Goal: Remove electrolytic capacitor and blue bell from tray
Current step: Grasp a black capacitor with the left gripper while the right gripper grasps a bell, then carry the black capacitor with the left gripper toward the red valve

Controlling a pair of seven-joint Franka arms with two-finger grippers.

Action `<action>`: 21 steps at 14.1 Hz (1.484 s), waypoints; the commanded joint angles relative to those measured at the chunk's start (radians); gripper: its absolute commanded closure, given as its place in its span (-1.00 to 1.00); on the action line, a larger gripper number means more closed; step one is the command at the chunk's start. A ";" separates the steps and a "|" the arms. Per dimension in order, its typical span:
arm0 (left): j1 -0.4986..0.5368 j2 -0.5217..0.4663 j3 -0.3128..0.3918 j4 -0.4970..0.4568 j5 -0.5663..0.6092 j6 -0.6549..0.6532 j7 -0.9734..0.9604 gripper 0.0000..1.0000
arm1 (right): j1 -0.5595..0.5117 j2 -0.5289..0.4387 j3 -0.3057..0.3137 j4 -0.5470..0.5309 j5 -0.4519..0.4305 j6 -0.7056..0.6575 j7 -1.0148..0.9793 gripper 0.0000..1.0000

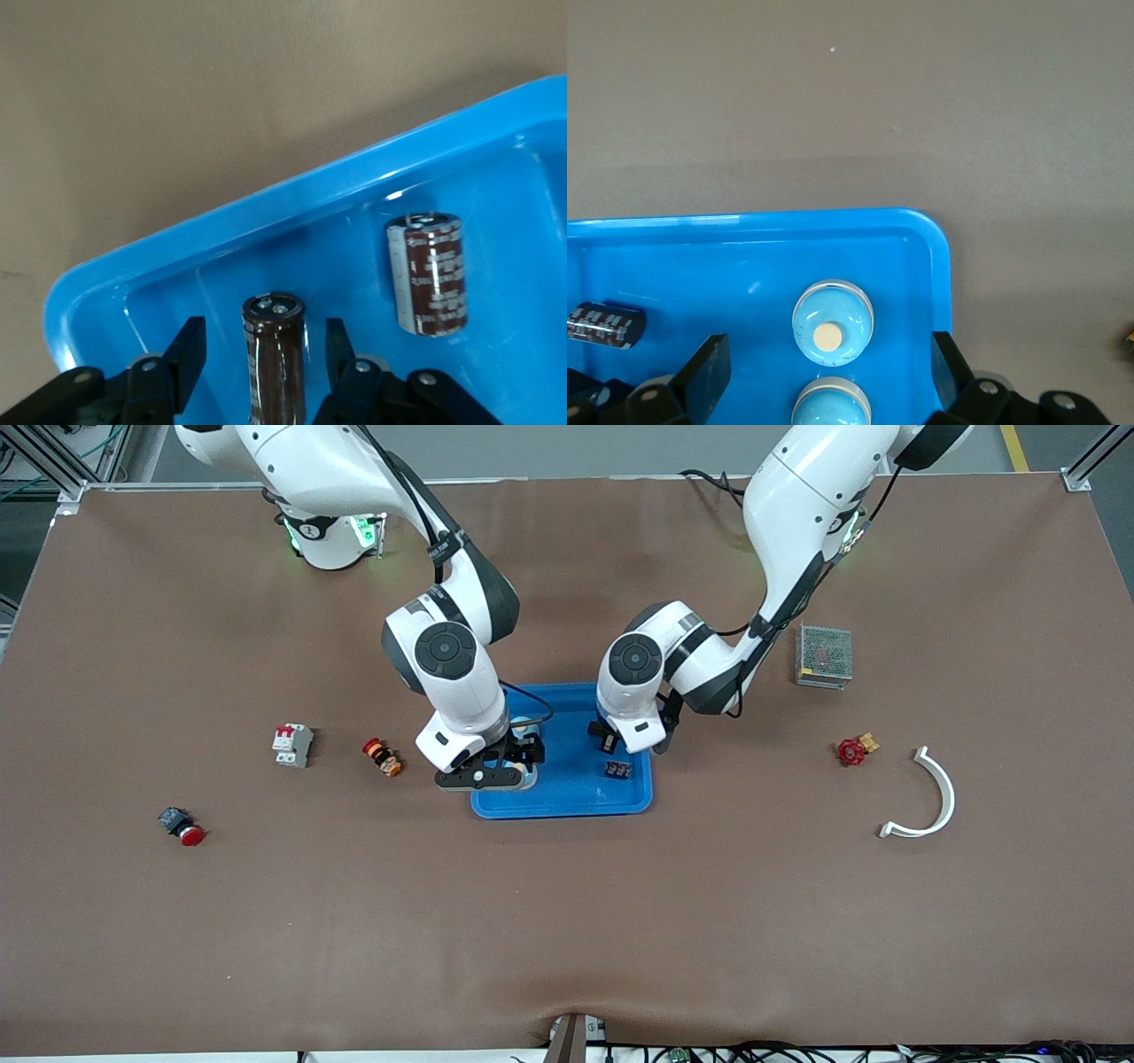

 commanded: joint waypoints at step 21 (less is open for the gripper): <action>0.237 -0.274 0.000 0.015 0.003 -0.284 0.510 1.00 | 0.048 0.127 -0.001 -0.003 -0.040 0.101 0.055 -1.00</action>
